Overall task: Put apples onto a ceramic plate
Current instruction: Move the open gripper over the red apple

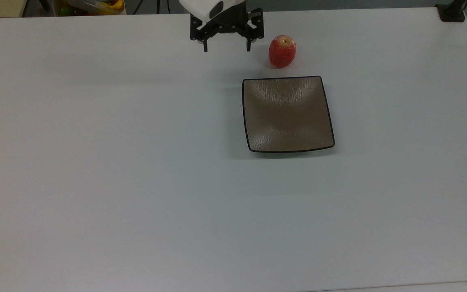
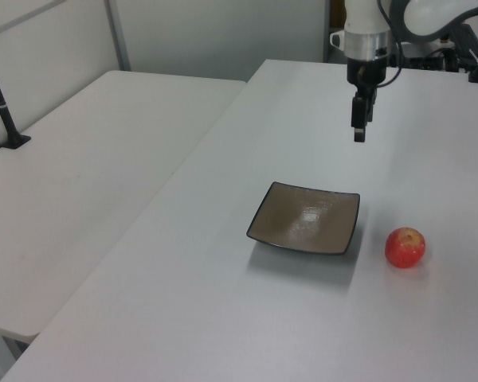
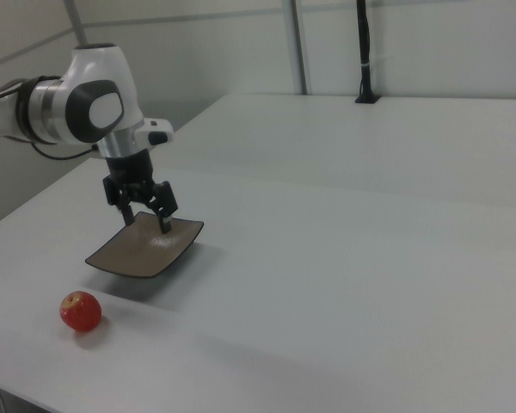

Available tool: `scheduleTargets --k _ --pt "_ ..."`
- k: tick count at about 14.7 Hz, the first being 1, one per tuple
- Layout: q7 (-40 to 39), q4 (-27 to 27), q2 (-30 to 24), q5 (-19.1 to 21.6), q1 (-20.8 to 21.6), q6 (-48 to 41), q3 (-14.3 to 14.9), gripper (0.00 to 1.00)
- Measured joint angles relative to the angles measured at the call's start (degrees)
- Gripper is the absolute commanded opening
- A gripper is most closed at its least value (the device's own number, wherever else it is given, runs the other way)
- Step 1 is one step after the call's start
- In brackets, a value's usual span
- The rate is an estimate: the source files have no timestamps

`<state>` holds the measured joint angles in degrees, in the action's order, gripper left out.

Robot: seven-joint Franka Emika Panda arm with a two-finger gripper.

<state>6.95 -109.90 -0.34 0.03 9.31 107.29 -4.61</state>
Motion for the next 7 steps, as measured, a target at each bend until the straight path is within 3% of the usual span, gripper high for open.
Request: scheduleTargets --k 3,7 --pt "0.01 -6.34 -3.44 1.34 0.04 -0.01 -4.36 1.00" --pt "1.81 -11.75 -5.71 3.40 0.13 0.59 -12.64 1.00"
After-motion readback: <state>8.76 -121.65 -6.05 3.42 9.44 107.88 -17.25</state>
